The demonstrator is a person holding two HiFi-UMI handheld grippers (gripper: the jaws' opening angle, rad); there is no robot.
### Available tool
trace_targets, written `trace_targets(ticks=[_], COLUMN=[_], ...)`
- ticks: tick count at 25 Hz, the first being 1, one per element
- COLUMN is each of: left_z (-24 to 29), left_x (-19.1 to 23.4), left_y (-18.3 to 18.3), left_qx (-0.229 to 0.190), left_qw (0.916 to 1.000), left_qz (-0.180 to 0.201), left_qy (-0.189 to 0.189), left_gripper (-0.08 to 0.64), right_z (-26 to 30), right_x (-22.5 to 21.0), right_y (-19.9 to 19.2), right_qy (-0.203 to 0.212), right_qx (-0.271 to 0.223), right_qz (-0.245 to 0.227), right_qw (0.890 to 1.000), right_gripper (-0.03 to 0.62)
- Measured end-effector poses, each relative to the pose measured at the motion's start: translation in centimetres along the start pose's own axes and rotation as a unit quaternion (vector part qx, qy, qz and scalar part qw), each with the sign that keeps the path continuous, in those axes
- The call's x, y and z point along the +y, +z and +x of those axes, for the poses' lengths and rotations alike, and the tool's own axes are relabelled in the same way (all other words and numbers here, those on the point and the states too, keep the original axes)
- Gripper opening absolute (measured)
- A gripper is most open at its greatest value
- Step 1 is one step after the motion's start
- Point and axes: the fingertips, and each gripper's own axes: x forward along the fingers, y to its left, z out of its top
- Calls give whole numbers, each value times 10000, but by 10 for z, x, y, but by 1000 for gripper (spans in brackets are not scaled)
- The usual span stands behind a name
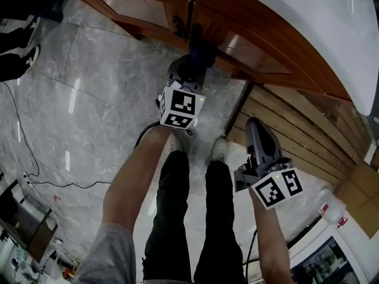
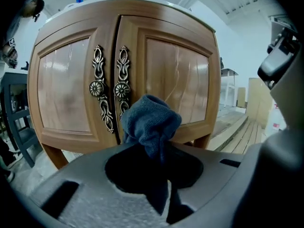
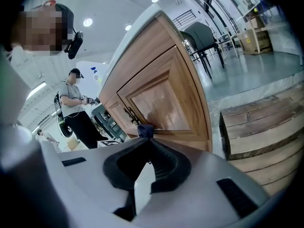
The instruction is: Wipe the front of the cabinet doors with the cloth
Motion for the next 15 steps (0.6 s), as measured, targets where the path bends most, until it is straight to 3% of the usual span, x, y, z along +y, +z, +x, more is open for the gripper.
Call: trace_targets(ticks=[15], left_z=[24], left_x=[12], left_y=[-2], left_qx=[188], left_qw=[9990], left_qz=[-404], left_qy=[5], left_gripper=[78], right_z=[3], right_x=[-4], right_y=[8], right_qy=[-22], right_qx=[-19], right_qz=[38], right_qw=[10000], right_gripper=[12])
